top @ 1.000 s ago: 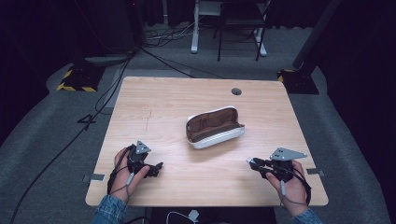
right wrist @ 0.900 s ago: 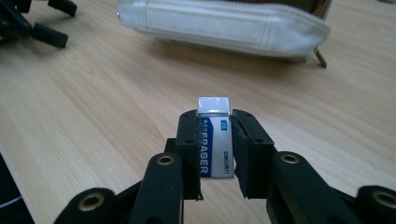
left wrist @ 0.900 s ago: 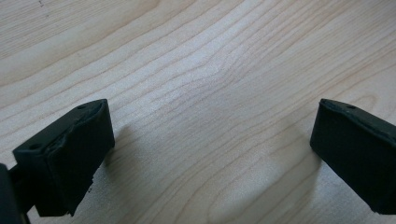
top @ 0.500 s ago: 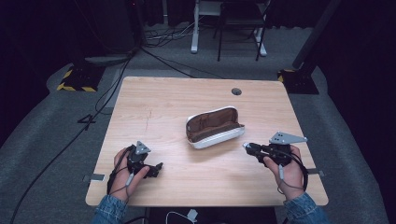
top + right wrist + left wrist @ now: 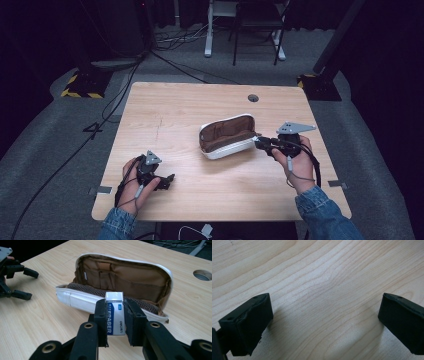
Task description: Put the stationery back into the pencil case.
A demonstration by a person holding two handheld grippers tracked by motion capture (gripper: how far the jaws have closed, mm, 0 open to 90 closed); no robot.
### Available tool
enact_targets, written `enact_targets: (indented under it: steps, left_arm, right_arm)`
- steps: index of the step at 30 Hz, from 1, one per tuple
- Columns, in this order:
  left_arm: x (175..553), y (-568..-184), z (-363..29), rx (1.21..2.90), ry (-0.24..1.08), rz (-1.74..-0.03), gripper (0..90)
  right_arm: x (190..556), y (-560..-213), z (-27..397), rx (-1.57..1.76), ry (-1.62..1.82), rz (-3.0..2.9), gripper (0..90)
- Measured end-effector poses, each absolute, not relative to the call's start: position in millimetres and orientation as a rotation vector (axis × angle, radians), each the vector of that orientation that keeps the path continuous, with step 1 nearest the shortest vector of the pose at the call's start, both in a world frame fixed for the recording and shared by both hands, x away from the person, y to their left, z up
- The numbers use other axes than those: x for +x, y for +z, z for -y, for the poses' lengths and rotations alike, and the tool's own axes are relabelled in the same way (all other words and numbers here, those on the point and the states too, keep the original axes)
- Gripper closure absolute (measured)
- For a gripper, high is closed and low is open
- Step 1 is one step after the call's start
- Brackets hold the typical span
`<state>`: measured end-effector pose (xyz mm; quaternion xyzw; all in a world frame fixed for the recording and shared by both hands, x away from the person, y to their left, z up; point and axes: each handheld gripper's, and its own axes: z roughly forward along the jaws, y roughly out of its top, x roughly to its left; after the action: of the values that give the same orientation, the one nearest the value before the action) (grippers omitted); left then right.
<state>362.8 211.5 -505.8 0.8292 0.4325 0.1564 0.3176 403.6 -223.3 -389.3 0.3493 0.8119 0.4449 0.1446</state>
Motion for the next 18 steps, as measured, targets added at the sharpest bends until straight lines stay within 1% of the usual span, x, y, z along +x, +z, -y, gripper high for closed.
enact_targets:
  steps: [7,18]
  left_arm:
    - [366,-506,-210,2.178,0.408,-1.135,0.1]
    - [368,-506,-209,2.181,0.408,-1.129,0.1]
  right_arm:
    - [420,-387,204,0.988,1.255,-2.341,73.6]
    - [439,-386,186,0.957,1.195,-2.356,73.6]
